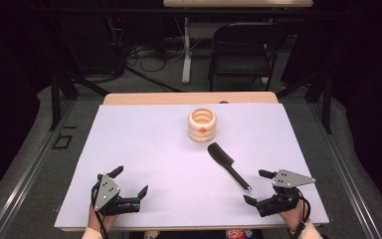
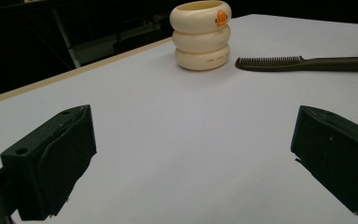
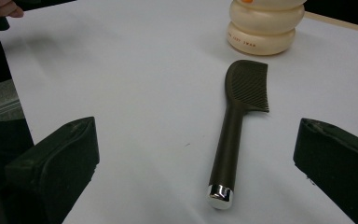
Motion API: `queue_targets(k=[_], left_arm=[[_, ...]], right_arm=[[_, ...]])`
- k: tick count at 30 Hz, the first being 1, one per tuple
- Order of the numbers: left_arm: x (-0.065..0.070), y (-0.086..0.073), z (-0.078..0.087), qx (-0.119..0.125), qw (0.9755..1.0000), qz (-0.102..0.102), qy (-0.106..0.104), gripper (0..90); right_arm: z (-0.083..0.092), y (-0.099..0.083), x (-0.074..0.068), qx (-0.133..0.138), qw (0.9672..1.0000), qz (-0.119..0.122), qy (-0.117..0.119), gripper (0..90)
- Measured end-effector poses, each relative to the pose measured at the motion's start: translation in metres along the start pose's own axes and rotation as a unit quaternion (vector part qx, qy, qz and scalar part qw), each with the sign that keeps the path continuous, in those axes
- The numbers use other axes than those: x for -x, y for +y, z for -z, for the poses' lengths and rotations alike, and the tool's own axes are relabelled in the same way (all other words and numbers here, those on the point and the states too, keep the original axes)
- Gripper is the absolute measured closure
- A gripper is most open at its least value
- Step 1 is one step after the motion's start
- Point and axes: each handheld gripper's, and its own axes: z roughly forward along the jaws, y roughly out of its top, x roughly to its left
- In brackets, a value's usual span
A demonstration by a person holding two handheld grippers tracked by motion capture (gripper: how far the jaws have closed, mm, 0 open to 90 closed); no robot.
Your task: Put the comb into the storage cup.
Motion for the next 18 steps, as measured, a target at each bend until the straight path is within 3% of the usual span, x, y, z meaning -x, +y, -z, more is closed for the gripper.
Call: queue_targets(k=[18], left_arm=[[-0.001, 0.0, 0.001, -0.001, 1.0, 0.001, 0.0, 0.1]], right_arm=[[-0.017, 0.014, -0.001, -0.04, 0.9992, 0.001, -0.003, 0.0]])
